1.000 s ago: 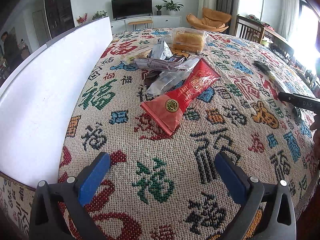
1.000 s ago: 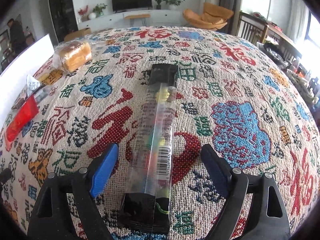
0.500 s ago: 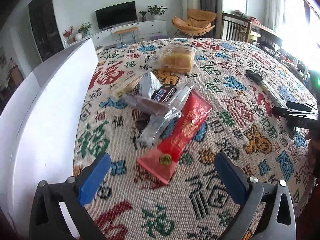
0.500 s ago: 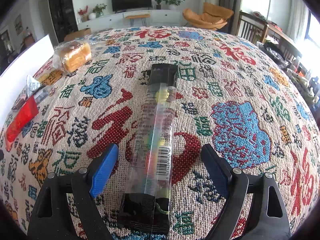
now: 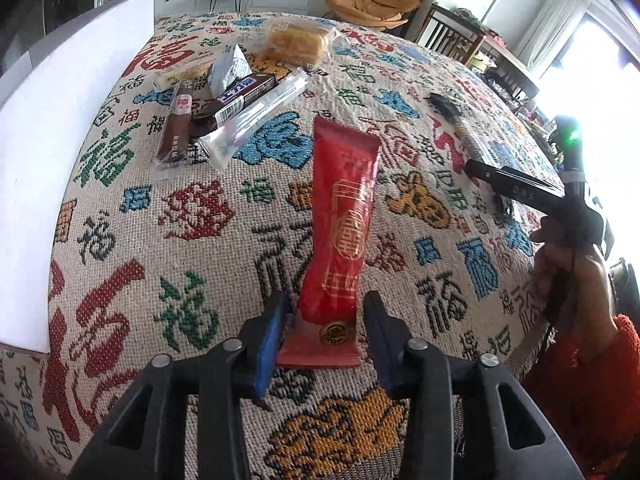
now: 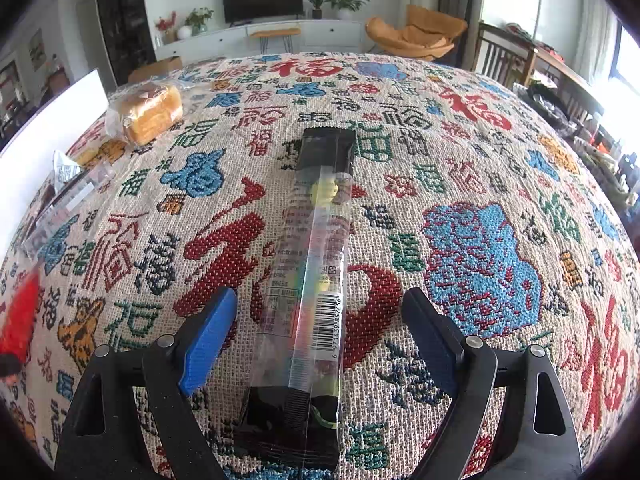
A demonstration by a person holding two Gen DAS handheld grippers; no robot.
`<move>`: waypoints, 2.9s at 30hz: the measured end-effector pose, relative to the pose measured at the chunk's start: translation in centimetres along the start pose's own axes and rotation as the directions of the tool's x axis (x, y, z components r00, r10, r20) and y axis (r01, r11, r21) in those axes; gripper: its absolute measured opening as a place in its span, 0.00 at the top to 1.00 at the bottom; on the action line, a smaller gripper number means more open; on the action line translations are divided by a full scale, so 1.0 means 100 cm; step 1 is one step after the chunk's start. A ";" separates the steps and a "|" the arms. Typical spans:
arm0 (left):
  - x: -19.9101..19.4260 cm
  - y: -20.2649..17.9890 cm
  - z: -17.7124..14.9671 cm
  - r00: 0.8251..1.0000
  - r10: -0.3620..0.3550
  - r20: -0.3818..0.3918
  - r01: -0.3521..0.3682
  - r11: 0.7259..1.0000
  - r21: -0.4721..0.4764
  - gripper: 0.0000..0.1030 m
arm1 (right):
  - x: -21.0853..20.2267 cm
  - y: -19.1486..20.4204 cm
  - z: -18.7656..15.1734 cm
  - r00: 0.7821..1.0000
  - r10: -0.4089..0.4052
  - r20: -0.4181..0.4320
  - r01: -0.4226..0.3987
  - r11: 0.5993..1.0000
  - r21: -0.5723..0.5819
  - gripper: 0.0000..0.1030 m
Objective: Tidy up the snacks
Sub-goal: 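Grasp the red wrapped bar with left gripper while right holds tube candy, then carry both packs over the white box and open both grippers to drop them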
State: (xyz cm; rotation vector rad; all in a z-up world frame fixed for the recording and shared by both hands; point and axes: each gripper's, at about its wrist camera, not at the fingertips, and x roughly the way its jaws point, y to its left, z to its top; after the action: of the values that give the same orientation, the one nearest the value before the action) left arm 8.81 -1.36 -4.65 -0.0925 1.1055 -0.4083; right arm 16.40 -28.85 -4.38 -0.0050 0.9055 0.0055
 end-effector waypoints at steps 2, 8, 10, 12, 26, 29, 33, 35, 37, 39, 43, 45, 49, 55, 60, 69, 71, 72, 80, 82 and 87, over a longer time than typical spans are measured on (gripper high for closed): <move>-0.001 -0.003 0.000 0.999 0.035 0.026 -0.035 0.999 0.009 0.24 | 0.000 0.000 0.001 1.000 0.000 0.000 0.000 1.000 0.000 0.15; 0.010 -0.008 0.015 0.997 0.072 0.033 -0.073 0.996 0.041 0.22 | 0.000 0.000 0.000 1.000 0.000 0.000 0.000 1.000 0.000 0.15; 0.019 -0.014 0.014 0.991 0.130 0.032 -0.133 0.988 0.084 0.22 | 0.000 0.000 0.000 1.000 0.000 0.000 0.000 1.000 0.000 0.15; 0.026 -0.024 0.014 0.980 0.193 0.046 -0.198 0.970 0.138 0.21 | 0.000 0.000 0.001 1.000 0.001 0.000 -0.001 1.000 0.000 0.15; 0.032 -0.022 0.010 0.973 0.218 0.081 -0.227 0.965 0.132 0.02 | 0.000 0.000 0.000 1.000 0.000 0.000 0.000 1.000 0.000 0.15; 0.032 -0.023 0.009 0.972 0.218 0.090 -0.229 0.965 0.131 0.01 | 0.001 -0.001 0.000 1.000 0.000 0.000 0.000 1.000 0.000 0.15; 0.032 -0.022 0.008 0.972 0.219 0.085 -0.229 0.965 0.131 0.01 | 0.001 0.000 0.000 1.000 0.000 0.000 0.000 1.000 0.000 0.15; 0.032 -0.023 0.009 0.972 0.222 0.079 -0.231 0.964 0.131 0.01 | 0.001 0.000 0.000 1.000 0.000 0.000 0.000 1.000 0.000 0.15; 0.032 -0.024 0.011 0.972 0.226 0.066 -0.233 0.964 0.129 0.01 | 0.001 0.000 0.000 1.000 0.000 0.000 0.000 1.000 0.000 0.15; 0.033 -0.025 0.012 0.973 0.226 0.054 -0.231 0.964 0.131 0.01 | 0.001 -0.001 0.000 1.000 0.000 0.000 0.000 1.000 0.000 0.15; 0.028 -0.033 0.011 0.976 0.203 0.073 -0.213 0.963 0.166 0.29 | 0.001 -0.001 0.000 1.000 0.000 0.000 0.000 1.000 0.000 0.15; 0.024 -0.036 0.013 0.979 0.187 0.079 -0.198 0.965 0.172 0.82 | 0.001 -0.001 0.000 1.000 0.000 -0.001 0.000 1.000 0.000 0.15; 0.020 -0.026 0.015 0.990 0.125 0.068 -0.133 0.984 0.118 0.86 | 0.001 -0.001 0.000 1.000 0.000 -0.001 0.000 1.000 0.000 0.15; 0.009 -0.011 0.007 0.996 0.052 0.074 -0.054 0.998 0.027 0.88 | 0.002 -0.002 0.001 1.000 0.011 -0.008 -0.011 1.000 -0.001 0.14; -0.007 -0.005 0.003 0.994 0.019 0.104 -0.019 1.000 -0.003 0.88 | 0.012 -0.004 0.030 0.970 0.082 -0.227 -0.085 0.996 -0.004 0.15; -0.041 -0.003 0.002 0.984 -0.022 0.176 0.026 0.999 -0.022 0.88 | 0.018 -0.052 0.106 0.903 0.324 -0.282 -0.192 0.892 0.410 0.16; -0.043 -0.003 0.003 0.983 -0.027 0.181 0.031 0.999 -0.022 0.88 | 0.021 -0.057 0.113 0.884 0.369 -0.287 -0.202 0.856 0.477 0.17; -0.043 -0.004 0.004 0.983 -0.027 0.182 0.031 0.999 -0.021 0.88 | 0.023 -0.053 0.117 0.884 0.362 -0.297 -0.197 0.863 0.465 0.17; -0.055 0.000 -0.001 0.978 -0.030 0.205 0.039 0.999 -0.037 0.88 | 0.044 -0.001 0.105 0.906 0.070 -0.418 -0.014 0.991 0.134 0.22; -0.059 0.005 -0.002 0.977 -0.033 0.212 0.045 0.998 -0.050 0.88 | 0.049 -0.002 0.096 0.893 0.051 -0.448 0.002 0.993 0.115 0.40; -0.062 0.009 -0.001 0.974 -0.045 0.222 0.062 0.996 -0.069 0.88 | 0.041 -0.002 0.080 0.882 0.081 -0.465 -0.039 0.994 0.100 0.86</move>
State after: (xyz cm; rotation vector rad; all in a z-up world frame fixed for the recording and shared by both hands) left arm 6.61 1.77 0.33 -0.2300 0.9009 -0.3944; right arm 25.23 -28.99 -2.67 0.1082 1.3925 0.0229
